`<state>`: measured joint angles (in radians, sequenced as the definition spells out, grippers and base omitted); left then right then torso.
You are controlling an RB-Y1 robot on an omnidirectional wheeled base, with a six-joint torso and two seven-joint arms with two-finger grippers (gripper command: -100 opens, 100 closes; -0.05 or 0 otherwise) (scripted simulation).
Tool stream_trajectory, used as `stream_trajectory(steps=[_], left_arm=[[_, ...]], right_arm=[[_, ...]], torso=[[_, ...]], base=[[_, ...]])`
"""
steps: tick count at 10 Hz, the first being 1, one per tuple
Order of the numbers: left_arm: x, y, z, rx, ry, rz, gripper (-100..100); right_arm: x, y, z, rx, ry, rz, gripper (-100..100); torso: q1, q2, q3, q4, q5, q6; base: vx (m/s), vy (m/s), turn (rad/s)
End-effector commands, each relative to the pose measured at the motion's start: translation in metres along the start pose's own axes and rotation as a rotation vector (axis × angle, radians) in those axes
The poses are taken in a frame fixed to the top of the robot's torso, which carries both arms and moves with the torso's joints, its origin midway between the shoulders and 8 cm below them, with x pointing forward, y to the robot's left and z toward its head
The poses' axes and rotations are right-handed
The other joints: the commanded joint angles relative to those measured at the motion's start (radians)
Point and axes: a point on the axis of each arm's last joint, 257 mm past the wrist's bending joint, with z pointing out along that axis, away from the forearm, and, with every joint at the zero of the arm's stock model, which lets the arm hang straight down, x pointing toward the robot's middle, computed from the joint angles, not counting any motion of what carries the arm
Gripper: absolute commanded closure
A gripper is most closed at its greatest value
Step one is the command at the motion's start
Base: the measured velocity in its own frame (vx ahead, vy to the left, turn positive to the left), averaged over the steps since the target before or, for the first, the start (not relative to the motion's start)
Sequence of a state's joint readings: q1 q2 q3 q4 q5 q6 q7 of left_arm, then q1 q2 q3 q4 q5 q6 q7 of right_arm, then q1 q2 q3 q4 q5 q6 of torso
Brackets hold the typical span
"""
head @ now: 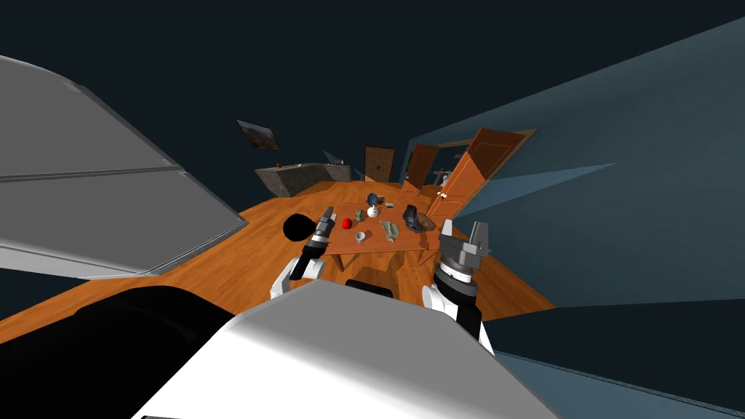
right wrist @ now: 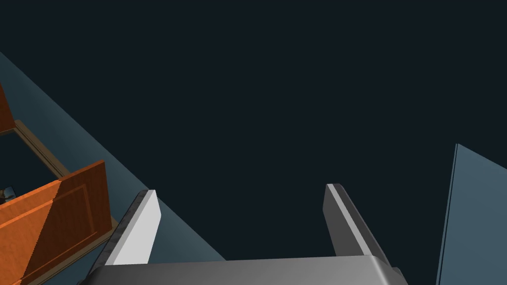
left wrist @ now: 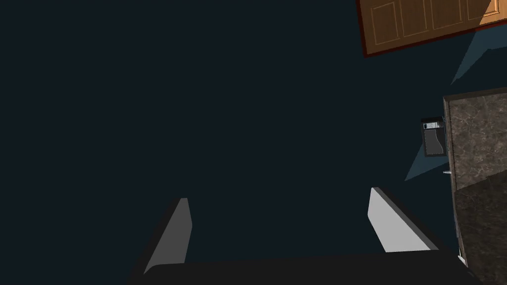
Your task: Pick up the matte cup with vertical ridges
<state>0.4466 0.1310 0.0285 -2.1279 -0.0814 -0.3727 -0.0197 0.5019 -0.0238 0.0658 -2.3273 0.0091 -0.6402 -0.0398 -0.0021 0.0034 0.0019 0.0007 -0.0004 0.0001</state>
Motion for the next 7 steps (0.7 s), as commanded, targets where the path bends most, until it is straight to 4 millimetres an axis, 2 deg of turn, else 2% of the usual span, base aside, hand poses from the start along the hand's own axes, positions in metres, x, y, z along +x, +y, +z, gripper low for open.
stream_trajectory(steps=[1, 7], left_arm=[[0.007, 0.019, 0.002, -0.048, 0.037, 0.025, -100], [0.029, 0.109, 0.0, -0.26, 0.163, 0.131, -100]], right_arm=[[0.0, 0.0, 0.0, 0.0, 0.0, 0.0, 0], [0.0, 0.0, 0.0, 0.0, 0.0, 0.0, 0]], torso=[[0.0, 0.0, 0.0, 0.0, 0.0, 0.0], [-0.003, 0.003, 0.002, 0.001, -0.001, 0.0]], base=[[-0.063, -0.044, 0.001], [-0.091, -0.064, 0.005]])
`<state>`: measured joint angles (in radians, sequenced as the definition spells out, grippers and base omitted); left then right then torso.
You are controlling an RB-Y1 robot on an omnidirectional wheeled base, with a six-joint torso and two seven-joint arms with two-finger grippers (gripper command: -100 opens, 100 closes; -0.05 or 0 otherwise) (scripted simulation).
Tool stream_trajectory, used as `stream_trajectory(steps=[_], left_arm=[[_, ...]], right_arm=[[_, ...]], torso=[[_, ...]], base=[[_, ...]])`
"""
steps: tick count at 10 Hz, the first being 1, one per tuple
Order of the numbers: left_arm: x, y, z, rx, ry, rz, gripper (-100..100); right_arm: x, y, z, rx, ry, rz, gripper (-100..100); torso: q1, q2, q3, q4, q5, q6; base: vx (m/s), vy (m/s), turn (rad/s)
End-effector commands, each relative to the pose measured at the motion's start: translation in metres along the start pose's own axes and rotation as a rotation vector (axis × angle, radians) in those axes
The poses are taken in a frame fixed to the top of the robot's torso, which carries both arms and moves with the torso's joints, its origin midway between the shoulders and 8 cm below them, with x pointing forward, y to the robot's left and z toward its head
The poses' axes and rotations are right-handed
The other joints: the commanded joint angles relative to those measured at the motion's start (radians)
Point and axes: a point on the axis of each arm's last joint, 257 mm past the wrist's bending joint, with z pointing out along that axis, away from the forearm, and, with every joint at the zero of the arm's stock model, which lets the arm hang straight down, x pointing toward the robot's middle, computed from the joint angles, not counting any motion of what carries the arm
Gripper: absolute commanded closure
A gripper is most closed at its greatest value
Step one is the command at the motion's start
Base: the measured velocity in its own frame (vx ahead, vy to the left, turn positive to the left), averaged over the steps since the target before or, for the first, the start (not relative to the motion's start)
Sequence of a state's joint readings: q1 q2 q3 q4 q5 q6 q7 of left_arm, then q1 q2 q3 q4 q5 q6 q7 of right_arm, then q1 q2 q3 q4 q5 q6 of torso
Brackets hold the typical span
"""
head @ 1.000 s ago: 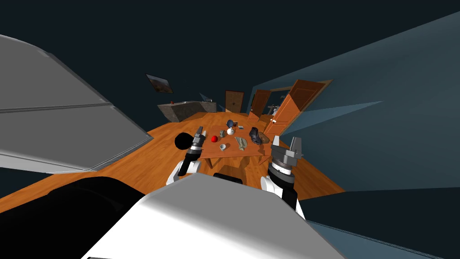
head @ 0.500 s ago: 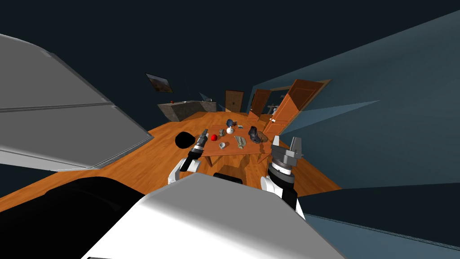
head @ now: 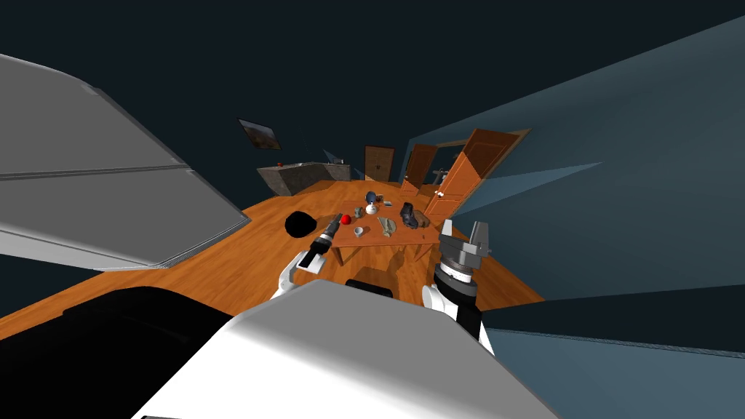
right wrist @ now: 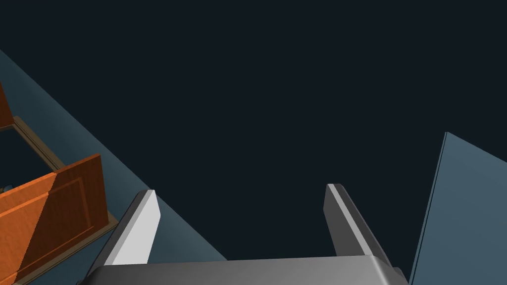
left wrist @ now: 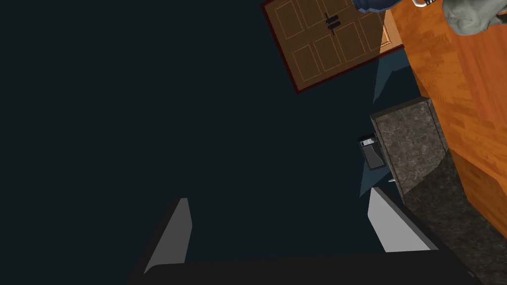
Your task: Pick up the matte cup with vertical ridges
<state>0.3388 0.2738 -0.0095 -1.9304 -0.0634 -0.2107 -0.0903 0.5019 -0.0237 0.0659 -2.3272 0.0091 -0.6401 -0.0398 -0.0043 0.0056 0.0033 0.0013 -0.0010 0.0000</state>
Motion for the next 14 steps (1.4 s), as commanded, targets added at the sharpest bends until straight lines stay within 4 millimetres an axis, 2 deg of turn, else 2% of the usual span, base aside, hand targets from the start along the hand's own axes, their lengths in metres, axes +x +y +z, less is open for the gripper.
stream_trajectory(steps=[1, 3, 4, 7, 9, 10, 13, 14], left_arm=[[0.004, 0.006, 0.001, -0.026, 0.013, 0.012, -100], [0.012, 0.038, 0.005, -0.108, 0.053, 0.052, -100], [0.012, 0.038, 0.005, -0.108, 0.053, 0.052, -100], [0.019, 0.088, 0.005, -0.238, 0.107, 0.116, -100], [0.018, 0.117, 0.003, -0.315, 0.135, 0.159, -100], [0.018, 0.122, 0.002, -0.329, 0.136, 0.159, -100], [0.007, 0.169, -0.007, -0.464, 0.167, 0.222, -100], [0.007, 0.17, -0.008, -0.468, 0.168, 0.223, -100]], right_arm=[[0.0, 0.0, 0.0, 0.0, 0.0, 0.0, 0], [0.0, 0.0, 0.0, 0.0, 0.0, 0.0, 0], [0.0, 0.0, 0.0, 0.0, 0.0, 0.0, 0], [0.0, 0.0, 0.0, 0.0, 0.0, 0.0, 0], [0.0, 0.0, 0.0, 0.0, 0.0, 0.0, 0], [0.0, 0.0, 0.0, 0.0, 0.0, 0.0, 0], [0.0, 0.0, 0.0, 0.0, 0.0, 0.0, 0], [0.0, 0.0, 0.0, 0.0, 0.0, 0.0, 0]], torso=[[0.0, 0.0, 0.0, 0.0, 0.0, 0.0], [0.002, -0.002, -0.001, 0.0, 0.0, 0.0], [0.001, -0.001, -0.001, 0.0, 0.0, 0.0], [0.001, -0.002, -0.001, 0.0, 0.0, 0.0], [-0.001, -0.002, -0.001, -0.001, 0.0, 0.0], [0.0, -0.004, -0.002, -0.001, 0.0, 0.0], [0.001, -0.006, -0.004, -0.001, 0.0, 0.0], [0.0, -0.007, -0.004, -0.002, 0.0, 0.0]], base=[[-0.052, -0.044, 0.003], [-0.069, -0.045, -0.005], [-0.059, -0.04, -0.001], [-0.057, -0.062, -0.024], [-0.038, -0.076, -0.042], [-0.005, -0.048, -0.022], [0.013, -0.063, -0.079], [0.028, -0.054, -0.015]])
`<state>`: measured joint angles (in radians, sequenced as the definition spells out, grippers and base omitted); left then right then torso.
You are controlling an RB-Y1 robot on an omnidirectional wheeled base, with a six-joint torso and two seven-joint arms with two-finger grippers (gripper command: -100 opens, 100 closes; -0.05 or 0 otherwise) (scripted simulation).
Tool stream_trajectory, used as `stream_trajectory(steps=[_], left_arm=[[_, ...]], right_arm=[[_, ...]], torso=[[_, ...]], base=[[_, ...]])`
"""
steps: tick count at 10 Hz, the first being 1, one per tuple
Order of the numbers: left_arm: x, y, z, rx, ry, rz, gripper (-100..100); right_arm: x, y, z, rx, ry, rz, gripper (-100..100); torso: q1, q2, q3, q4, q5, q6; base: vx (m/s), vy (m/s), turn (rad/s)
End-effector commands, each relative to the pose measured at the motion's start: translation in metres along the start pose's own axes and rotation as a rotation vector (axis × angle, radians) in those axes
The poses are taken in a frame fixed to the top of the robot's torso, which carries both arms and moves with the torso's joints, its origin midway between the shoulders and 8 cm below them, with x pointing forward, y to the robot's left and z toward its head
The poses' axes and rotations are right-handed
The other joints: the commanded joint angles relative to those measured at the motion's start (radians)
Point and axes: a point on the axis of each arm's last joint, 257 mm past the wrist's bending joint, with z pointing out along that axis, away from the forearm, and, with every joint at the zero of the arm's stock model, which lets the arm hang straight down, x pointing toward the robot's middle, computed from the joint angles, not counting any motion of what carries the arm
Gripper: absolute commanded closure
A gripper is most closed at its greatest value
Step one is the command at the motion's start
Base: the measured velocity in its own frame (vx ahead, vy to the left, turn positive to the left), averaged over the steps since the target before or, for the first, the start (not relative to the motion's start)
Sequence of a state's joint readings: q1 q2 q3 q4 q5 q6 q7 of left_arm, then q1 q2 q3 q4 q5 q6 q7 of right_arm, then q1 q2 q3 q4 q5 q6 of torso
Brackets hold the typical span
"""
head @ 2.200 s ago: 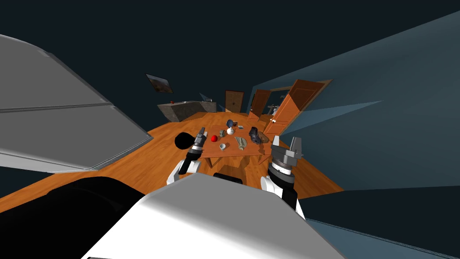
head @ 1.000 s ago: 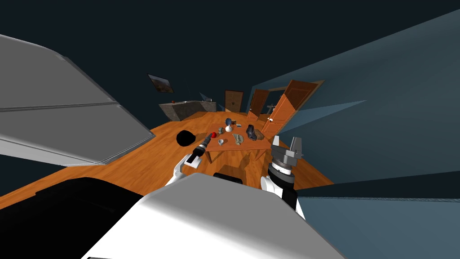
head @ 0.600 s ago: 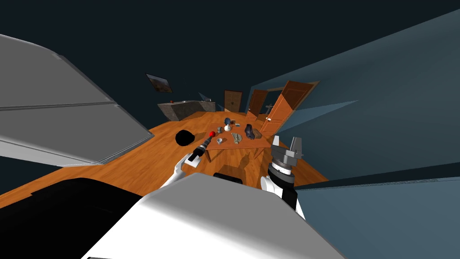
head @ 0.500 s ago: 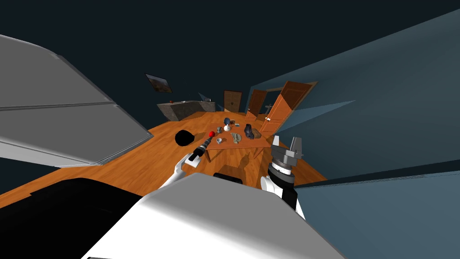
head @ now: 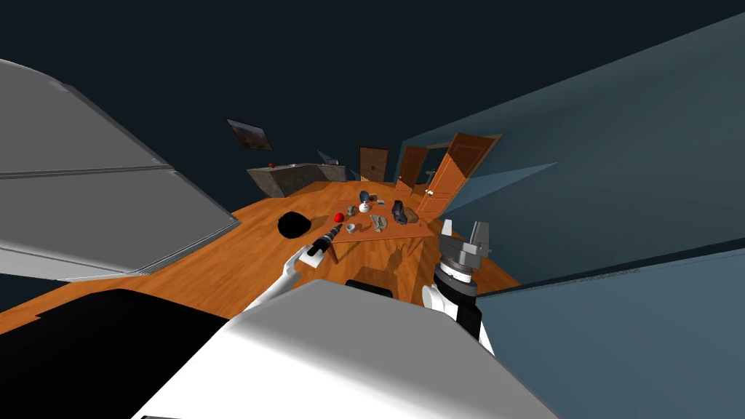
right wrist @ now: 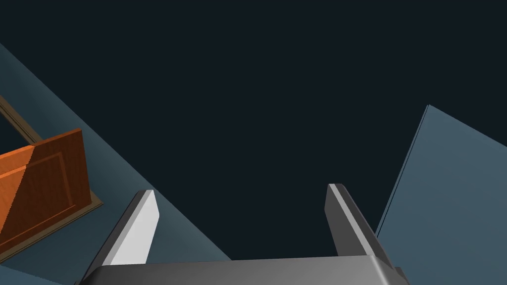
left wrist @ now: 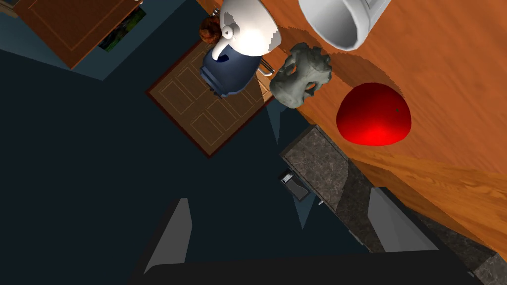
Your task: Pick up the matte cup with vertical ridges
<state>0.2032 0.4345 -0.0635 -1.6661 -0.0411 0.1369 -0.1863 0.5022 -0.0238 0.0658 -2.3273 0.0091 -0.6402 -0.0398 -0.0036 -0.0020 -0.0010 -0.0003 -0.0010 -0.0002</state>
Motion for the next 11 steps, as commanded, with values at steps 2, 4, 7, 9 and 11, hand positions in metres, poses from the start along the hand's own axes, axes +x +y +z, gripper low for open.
stream_trajectory(steps=[2, 4, 7, 9, 11], left_arm=[[-0.005, 0.039, 0.007, -0.107, 0.016, 0.037, -100], [-0.013, 0.072, 0.007, -0.198, 0.025, 0.064, -100], [-0.022, 0.107, 0.003, -0.304, 0.032, 0.085, -100], [-0.032, 0.138, -0.003, -0.398, 0.034, 0.101, -100], [-0.042, 0.167, -0.012, -0.486, 0.036, 0.113, -100]], right_arm=[[0.0, 0.0, 0.0, 0.0, 0.0, 0.0, 0], [0.0, 0.0, 0.0, 0.0, 0.0, 0.0, 0], [0.0, 0.0, 0.0, 0.0, 0.0, 0.0, 0], [0.0, 0.0, 0.0, 0.0, 0.0, 0.0, 0], [0.0, 0.0, 0.0, 0.0, 0.0, 0.0, 0]], torso=[[0.0, 0.0, 0.0, 0.0, 0.0, 0.0], [-0.001, -0.003, -0.002, 0.0, 0.0, 0.0], [0.001, -0.004, -0.002, -0.001, 0.0, 0.0], [0.001, -0.003, -0.002, -0.001, 0.0, 0.0], [0.0, -0.007, -0.004, -0.001, 0.0, 0.0]], base=[[0.037, -0.054, -0.091], [0.088, -0.08, -0.142], [0.086, -0.046, -0.077], [0.094, -0.051, -0.142], [0.144, -0.048, -0.136]])
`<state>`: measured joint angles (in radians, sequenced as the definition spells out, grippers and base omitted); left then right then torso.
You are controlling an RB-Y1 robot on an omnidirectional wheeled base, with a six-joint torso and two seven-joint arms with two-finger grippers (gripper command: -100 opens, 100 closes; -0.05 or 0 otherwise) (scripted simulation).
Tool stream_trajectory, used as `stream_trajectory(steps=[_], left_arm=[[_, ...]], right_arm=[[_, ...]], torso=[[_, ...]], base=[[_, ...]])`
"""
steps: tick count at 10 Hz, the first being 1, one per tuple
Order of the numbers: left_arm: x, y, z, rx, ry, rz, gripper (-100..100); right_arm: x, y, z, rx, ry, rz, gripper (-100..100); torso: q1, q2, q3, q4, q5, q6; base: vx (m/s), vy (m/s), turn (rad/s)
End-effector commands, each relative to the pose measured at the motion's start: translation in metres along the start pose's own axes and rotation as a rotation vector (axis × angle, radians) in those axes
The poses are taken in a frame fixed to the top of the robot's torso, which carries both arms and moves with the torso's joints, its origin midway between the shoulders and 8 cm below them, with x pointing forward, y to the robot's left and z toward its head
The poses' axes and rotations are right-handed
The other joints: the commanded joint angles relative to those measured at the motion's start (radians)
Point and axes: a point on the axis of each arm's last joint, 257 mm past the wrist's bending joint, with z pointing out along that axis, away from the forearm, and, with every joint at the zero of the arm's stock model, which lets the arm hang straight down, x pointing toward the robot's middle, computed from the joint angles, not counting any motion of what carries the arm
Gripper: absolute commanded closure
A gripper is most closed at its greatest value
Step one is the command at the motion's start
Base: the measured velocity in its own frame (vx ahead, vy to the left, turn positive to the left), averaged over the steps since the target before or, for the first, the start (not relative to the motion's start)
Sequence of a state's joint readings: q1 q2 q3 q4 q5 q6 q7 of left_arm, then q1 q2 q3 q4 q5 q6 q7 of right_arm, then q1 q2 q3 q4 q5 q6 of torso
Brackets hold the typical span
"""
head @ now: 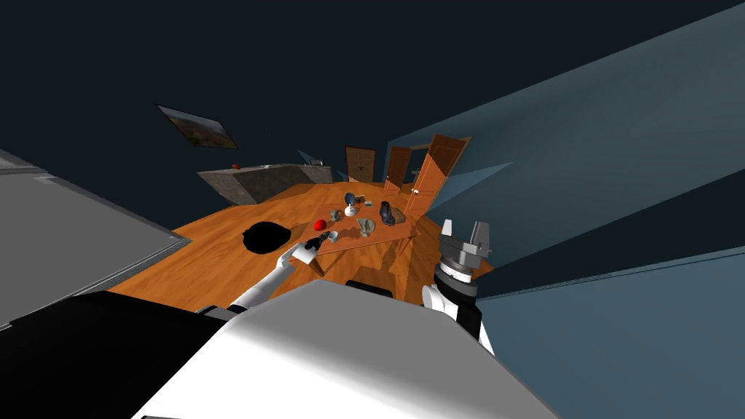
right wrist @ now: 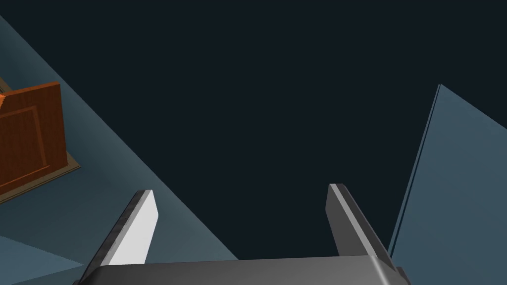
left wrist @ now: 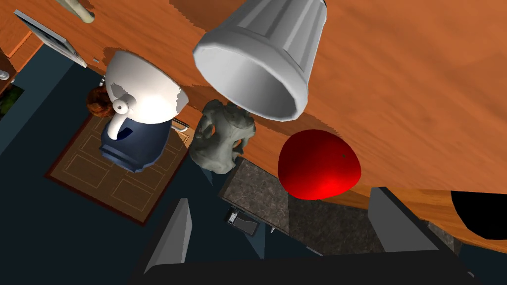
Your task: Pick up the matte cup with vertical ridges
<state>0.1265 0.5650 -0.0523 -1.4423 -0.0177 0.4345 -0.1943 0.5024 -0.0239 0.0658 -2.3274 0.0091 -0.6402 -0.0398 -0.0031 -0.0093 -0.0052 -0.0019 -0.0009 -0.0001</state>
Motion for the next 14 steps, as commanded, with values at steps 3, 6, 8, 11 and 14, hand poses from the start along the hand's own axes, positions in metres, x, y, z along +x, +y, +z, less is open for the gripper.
stream_trajectory(steps=[3, 6, 8, 11, 14], left_arm=[[-0.007, 0.052, 0.005, -0.15, 0.009, 0.016, -100], [-0.008, 0.088, 0.002, -0.248, 0.022, 0.027, -100], [-0.003, 0.108, -0.002, -0.299, 0.037, 0.034, -100], [0.005, 0.117, -0.005, -0.316, 0.047, 0.035, 0], [0.01, 0.126, -0.001, -0.319, 0.045, 0.032, -100]], right_arm=[[0.0, 0.0, 0.0, 0.0, 0.0, 0.0, 0], [0.0, 0.0, 0.0, 0.0, 0.0, 0.0, 0], [0.0, 0.0, 0.0, 0.0, 0.0, 0.0, 0], [0.0, 0.0, 0.0, 0.0, 0.0, 0.0, 0], [0.0, 0.0, 0.0, 0.0, 0.0, 0.0, 0]], torso=[[-0.001, 0.001, 0.001, 0.0, 0.0, 0.0], [0.0, 0.004, 0.002, 0.001, 0.0, 0.0], [0.001, 0.006, 0.003, 0.001, 0.0, 0.0], [0.002, 0.009, 0.005, 0.002, 0.0, -0.001], [0.004, 0.008, 0.005, 0.002, 0.001, -0.001]], base=[[0.118, -0.055, -0.114], [0.082, -0.031, -0.081], [0.054, -0.022, -0.058], [0.016, -0.005, -0.017], [0.03, 0.02, -0.018]])
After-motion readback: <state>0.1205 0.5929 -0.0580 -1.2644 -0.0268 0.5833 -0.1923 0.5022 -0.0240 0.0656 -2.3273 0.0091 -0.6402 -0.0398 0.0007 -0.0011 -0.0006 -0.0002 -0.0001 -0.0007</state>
